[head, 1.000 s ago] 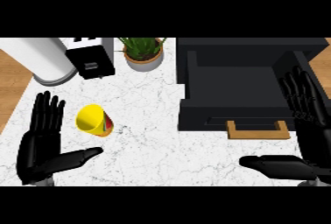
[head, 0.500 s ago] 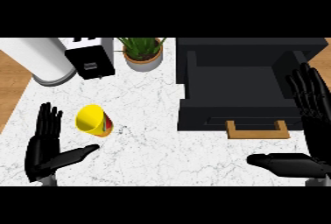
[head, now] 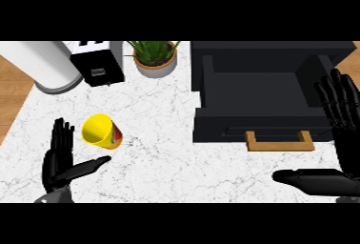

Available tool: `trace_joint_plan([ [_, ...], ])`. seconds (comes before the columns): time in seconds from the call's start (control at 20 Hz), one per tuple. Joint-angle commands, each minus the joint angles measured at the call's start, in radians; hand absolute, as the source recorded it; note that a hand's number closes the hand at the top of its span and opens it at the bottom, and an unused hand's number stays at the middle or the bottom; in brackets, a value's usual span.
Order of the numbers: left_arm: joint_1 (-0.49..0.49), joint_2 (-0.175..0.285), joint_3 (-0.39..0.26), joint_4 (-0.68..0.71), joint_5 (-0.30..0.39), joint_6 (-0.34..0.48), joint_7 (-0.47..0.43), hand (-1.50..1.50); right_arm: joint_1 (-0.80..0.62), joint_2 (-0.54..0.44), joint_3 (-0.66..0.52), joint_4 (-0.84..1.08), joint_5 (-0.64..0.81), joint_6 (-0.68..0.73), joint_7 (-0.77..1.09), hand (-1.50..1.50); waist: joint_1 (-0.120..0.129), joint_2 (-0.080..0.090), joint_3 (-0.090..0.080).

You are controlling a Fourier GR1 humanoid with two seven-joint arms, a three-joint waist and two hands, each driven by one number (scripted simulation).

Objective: Pick up the cup, place it into the drawer and close the drawer

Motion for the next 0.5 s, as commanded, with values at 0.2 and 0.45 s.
trace_joint_plan([
  [0.2, -0.113, 0.055, 0.069, 0.394, 0.024, -0.091, -0.276, -1.50, 0.017, -0.018, -0.027, 0.008, -0.021, 0.042, -0.024, -1.50, -0.004, 0.001, 0.000],
  [0.45, -0.243, 0.096, 0.107, 0.633, 0.011, -0.090, -0.422, -1.50, 0.059, 0.039, 0.035, -0.009, 0.041, 0.006, -0.045, -1.50, -0.015, 0.005, -0.002],
])
